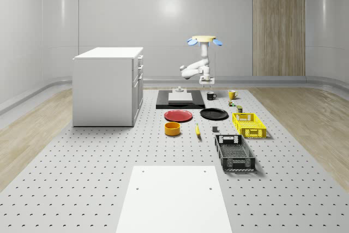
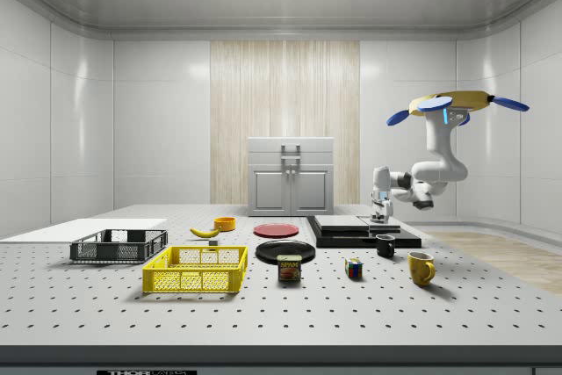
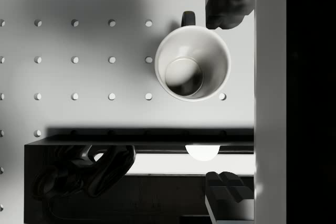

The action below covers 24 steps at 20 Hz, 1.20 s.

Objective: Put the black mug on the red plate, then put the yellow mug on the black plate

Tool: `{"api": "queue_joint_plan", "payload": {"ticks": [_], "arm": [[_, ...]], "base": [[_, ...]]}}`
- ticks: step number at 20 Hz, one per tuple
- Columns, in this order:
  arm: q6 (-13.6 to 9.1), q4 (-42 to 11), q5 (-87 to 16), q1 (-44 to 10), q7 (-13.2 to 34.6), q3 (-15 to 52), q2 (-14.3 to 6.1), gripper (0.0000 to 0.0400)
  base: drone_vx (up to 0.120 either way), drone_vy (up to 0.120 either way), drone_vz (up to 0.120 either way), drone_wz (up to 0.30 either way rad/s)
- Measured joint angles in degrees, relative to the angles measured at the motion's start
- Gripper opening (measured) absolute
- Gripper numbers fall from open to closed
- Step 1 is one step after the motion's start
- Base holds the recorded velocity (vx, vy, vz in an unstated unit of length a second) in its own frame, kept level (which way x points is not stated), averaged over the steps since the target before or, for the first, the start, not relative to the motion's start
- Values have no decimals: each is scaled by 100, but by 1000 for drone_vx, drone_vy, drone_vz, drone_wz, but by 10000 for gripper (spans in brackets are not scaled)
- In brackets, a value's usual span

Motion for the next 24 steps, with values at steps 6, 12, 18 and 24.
{"api": "queue_joint_plan", "payload": {"ticks": [6,12,18,24], "arm": [[156,13,89,-65,60,56,-175,400],[495,72,-139,-51,38,-240,-433,400],[838,168,-439,-55,8,-601,-657,400],[1028,225,-550,-91,18,-746,-790,400]], "base": [[0,0,-113,0],[0,0,0,0],[0,0,0,0],[0,0,0,0]]}}
